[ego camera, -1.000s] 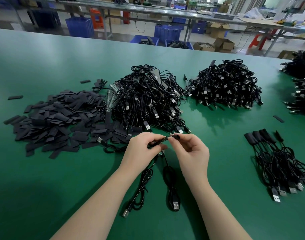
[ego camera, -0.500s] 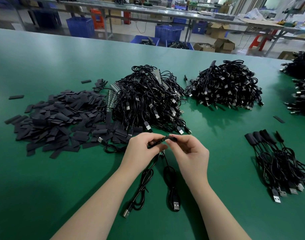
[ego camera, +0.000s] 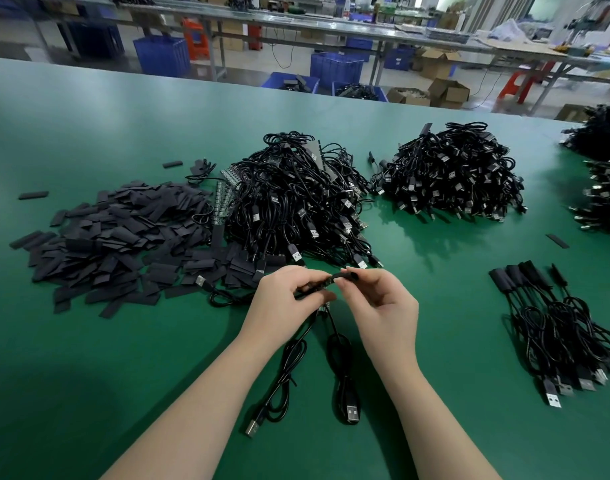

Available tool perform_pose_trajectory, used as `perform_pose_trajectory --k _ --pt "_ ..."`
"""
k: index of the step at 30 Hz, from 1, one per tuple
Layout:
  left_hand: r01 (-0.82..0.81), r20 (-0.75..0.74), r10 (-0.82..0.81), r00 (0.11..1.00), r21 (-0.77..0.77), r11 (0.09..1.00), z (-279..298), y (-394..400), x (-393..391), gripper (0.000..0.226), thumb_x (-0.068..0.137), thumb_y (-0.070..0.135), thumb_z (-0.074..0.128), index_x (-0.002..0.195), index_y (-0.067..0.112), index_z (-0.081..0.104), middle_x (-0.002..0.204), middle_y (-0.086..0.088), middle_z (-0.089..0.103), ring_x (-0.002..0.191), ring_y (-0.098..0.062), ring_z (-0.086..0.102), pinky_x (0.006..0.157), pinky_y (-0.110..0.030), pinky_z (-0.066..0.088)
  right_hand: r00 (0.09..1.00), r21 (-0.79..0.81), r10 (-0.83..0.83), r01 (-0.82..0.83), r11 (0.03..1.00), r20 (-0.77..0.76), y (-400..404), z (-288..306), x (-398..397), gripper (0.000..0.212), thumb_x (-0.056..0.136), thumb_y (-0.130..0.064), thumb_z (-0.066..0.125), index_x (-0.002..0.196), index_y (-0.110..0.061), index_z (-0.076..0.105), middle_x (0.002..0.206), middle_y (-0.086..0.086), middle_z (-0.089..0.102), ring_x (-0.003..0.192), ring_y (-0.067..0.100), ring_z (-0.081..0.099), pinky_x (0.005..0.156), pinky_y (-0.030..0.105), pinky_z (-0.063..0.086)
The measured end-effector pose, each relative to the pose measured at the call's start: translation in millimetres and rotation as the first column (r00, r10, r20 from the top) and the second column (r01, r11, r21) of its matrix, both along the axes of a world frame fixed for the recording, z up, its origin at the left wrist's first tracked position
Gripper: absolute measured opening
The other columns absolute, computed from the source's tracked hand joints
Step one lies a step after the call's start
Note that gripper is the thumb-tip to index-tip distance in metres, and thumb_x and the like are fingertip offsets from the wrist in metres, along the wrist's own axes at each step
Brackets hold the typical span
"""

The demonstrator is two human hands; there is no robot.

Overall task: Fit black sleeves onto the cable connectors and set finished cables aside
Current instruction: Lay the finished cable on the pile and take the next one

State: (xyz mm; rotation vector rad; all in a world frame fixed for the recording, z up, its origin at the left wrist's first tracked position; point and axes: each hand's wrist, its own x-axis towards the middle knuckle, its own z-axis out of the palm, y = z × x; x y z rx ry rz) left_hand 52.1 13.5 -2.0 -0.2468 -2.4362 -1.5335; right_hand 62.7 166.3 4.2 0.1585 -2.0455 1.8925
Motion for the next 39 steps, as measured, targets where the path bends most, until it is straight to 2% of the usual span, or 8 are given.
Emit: perform_pose_trajectory --k 8,12,17,21,28,31,34,39 --pt "-0.004 -0.006 0.004 1.000 0.023 1.000 -0.6 -0.9 -0.1 0.025 0.076 0.018 0.082 0.098 0.029 0.076 0.093 0.013 0.069 0.089 0.003 0.063 0.079 -0.011 0.048 1.000 -0.036 0.027 -0.027 0.999 0.003 0.6 0.4 -0.7 0.026 0.082 -0.003 0.077 0.087 -0.027 0.072 0.088 -0.008 0.076 0.084 0.009 0.072 0.077 0.017 0.054" --pt "0.016 -0.012 -0.016 1.000 0.043 0.999 0.1 -0.4 0.4 0.028 0.075 0.016 0.082 0.098 0.032 0.076 0.093 0.014 0.070 0.090 0.002 0.064 0.079 -0.011 0.049 0.993 -0.074 0.078 -0.071 0.995 0.085 2.2 2.0 -3.8 0.019 0.082 -0.003 0.077 0.089 -0.021 0.072 0.086 -0.008 0.076 0.081 0.006 0.072 0.072 0.013 0.052" --pt "-0.028 0.019 0.026 0.999 0.063 0.998 -1.4 0.5 1.5 0.042 0.075 0.016 0.082 0.109 0.039 0.071 0.086 0.018 0.069 0.084 0.003 0.061 0.078 -0.009 0.046 0.974 -0.179 0.138 -0.106 0.978 0.179 5.3 2.6 -6.6 0.015 0.083 -0.004 0.076 0.092 -0.016 0.072 0.082 -0.001 0.075 0.078 0.009 0.070 0.073 0.020 0.054" --pt "-0.033 0.008 0.033 0.999 0.065 0.997 -0.5 0.4 1.6 0.033 0.075 0.020 0.082 0.103 0.034 0.075 0.090 0.027 0.069 0.085 0.006 0.064 0.076 -0.005 0.045 0.969 -0.152 0.177 -0.151 0.977 0.172 2.8 1.3 -4.4 0.014 0.083 -0.004 0.076 0.093 -0.013 0.071 0.083 0.004 0.076 0.079 0.014 0.072 0.072 0.019 0.055" --pt "0.008 -0.059 -0.007 0.998 0.006 1.000 3.1 1.6 6.1 0.045 0.079 0.014 0.077 0.111 0.044 0.066 0.098 0.026 0.069 0.094 0.007 0.064 0.085 -0.007 0.047 0.975 -0.170 0.107 -0.073 0.983 0.194 4.6 -1.4 -6.9 0.011 0.085 -0.011 0.076 0.084 -0.021 0.072 0.077 -0.003 0.073 0.075 0.010 0.069 0.069 0.018 0.054" --pt "-0.021 -0.104 0.017 0.994 -0.031 0.999 3.8 1.7 6.6 0.034 0.081 0.015 0.077 0.109 0.035 0.073 0.098 0.026 0.067 0.094 0.009 0.064 0.085 -0.010 0.049 0.964 -0.271 0.112 -0.044 0.961 0.241 6.2 -2.7 -9.1 0.012 0.085 -0.012 0.076 0.082 -0.023 0.073 0.082 0.003 0.075 0.081 0.016 0.071 0.076 0.024 0.057" --pt "-0.093 -0.147 0.076 0.986 -0.113 0.989 3.6 -0.8 5.6 0.020 0.079 0.021 0.080 0.097 0.029 0.077 0.090 0.024 0.067 0.091 0.007 0.063 0.080 -0.012 0.050 0.955 -0.269 0.158 -0.088 0.959 0.250 5.6 -4.7 -8.6 0.012 0.085 -0.014 0.077 0.084 -0.025 0.074 0.083 0.005 0.075 0.083 0.018 0.073 0.076 0.024 0.058" --pt "-0.097 -0.153 0.081 0.985 -0.100 0.990 2.8 0.3 7.0 0.021 0.078 0.023 0.080 0.099 0.028 0.078 0.090 0.020 0.069 0.091 0.006 0.063 0.080 -0.010 0.049 0.953 -0.277 0.164 -0.091 0.957 0.253 3.2 -5.6 -9.3 0.012 0.086 -0.012 0.076 0.089 -0.024 0.074 0.079 0.005 0.073 0.080 0.018 0.071 0.076 0.024 0.057"
